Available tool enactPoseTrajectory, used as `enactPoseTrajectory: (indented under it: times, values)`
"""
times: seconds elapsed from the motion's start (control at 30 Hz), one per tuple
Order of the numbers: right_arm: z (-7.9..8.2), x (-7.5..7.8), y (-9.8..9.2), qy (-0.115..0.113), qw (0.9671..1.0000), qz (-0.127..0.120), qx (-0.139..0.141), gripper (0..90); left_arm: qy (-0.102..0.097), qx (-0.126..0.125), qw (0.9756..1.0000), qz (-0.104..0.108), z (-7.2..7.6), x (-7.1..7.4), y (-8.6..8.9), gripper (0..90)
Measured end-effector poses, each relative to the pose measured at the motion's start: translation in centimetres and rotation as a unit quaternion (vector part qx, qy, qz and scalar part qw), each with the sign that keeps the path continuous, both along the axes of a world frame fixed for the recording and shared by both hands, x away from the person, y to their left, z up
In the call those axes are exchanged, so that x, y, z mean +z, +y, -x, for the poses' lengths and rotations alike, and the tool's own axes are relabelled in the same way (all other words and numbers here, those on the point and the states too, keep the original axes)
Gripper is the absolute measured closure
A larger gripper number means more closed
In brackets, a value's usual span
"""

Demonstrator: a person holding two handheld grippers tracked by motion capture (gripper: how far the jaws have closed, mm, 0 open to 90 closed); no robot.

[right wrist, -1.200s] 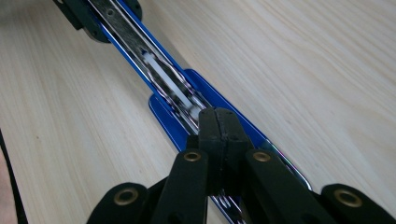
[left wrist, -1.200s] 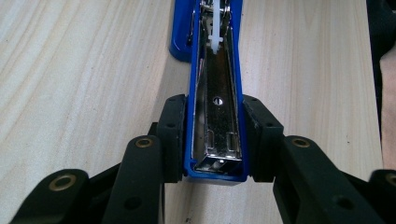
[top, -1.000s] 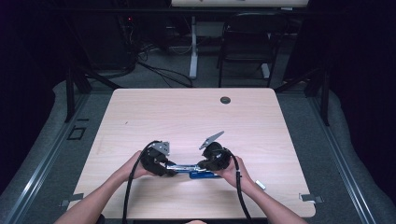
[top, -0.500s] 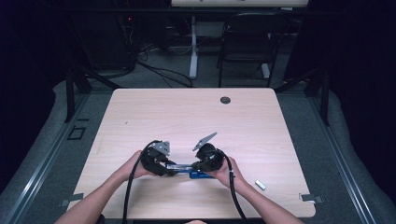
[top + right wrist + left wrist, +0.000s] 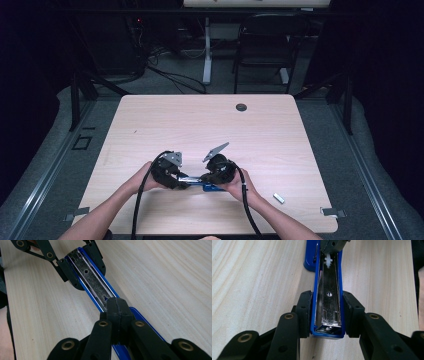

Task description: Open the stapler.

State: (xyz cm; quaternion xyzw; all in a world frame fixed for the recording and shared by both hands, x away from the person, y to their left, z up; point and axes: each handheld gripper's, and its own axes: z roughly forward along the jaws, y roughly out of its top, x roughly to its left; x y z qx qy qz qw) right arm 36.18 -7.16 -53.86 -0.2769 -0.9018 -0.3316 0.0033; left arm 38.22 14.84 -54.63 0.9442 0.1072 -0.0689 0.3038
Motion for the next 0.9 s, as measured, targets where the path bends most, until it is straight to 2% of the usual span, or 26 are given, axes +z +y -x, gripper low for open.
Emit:
enactPoseTrajectory:
  times: [0.13, 0.23, 0.27, 0.3, 0.4, 0.47, 0.53, 0.57, 0.6, 0.63, 0.67, 0.77, 0.8, 0.9]
  values:
    - [-0.1, 0.0, -0.1, 0.004, 1.0000, 0.000, 0.003, 90.0, -0.010, 0.003, 0.9999, -0.007, 0.2, 0.1, -0.1, 62.7]
    - [-0.1, -0.2, 0.0, 0.005, 1.0000, -0.002, 0.003, 90.0, -0.013, 0.010, 0.9999, 0.005, 0.2, 0.3, 0.0, 60.3]
    - [0.0, -0.3, 0.0, 0.006, 1.0000, -0.002, 0.000, 90.0, -0.022, 0.014, 0.9997, 0.002, 0.3, 0.7, 0.1, 60.1]
    - [0.0, -0.2, 0.0, 0.004, 1.0000, 0.002, 0.003, 90.0, -0.017, 0.015, 0.9996, 0.019, 0.3, 0.8, 0.3, 59.7]
    - [0.0, -0.3, 0.0, 0.006, 1.0000, -0.003, 0.000, 90.0, -0.025, 0.020, 0.9990, 0.032, 0.5, 1.2, 0.6, 59.6]
    - [0.0, -0.2, 0.0, 0.005, 1.0000, 0.002, 0.003, 90.0, -0.038, 0.023, 0.9988, 0.020, 0.7, 1.6, 0.6, 60.3]
    - [0.0, -0.2, 0.0, 0.004, 1.0000, 0.002, 0.002, 90.0, -0.039, 0.024, 0.9985, 0.030, 0.8, 1.5, 0.5, 64.6]
    - [0.0, -0.2, 0.0, 0.004, 1.0000, 0.002, 0.002, 90.0, -0.045, 0.025, 0.9985, 0.019, 0.8, 1.5, 0.5, 66.2]
    - [0.0, -0.2, 0.0, 0.004, 1.0000, 0.002, 0.003, 90.0, -0.042, 0.024, 0.9986, 0.023, 0.8, 1.2, 0.4, 67.8]
    - [0.0, -0.2, 0.0, 0.004, 1.0000, 0.002, 0.003, 90.0, -0.046, 0.022, 0.9987, 0.011, 0.8, 1.2, 0.3, 70.0]
    - [0.0, -0.2, 0.0, 0.004, 1.0000, 0.002, 0.003, 90.0, -0.043, 0.021, 0.9986, 0.020, 0.8, 0.9, 0.3, 71.1]
    - [0.0, -0.2, 0.0, 0.003, 1.0000, -0.003, 0.001, 90.0, -0.045, 0.021, 0.9987, 0.014, 0.8, 1.0, 0.2, 75.7]
    - [0.0, -0.1, -0.1, 0.003, 1.0000, -0.001, 0.003, 90.0, -0.039, 0.017, 0.9989, 0.021, 0.8, 0.8, 0.2, 75.3]
    - [-0.1, 0.1, -0.5, 0.003, 1.0000, 0.000, -0.002, 90.0, -0.040, 0.019, 0.9988, 0.020, 0.8, 0.8, 0.2, 74.7]
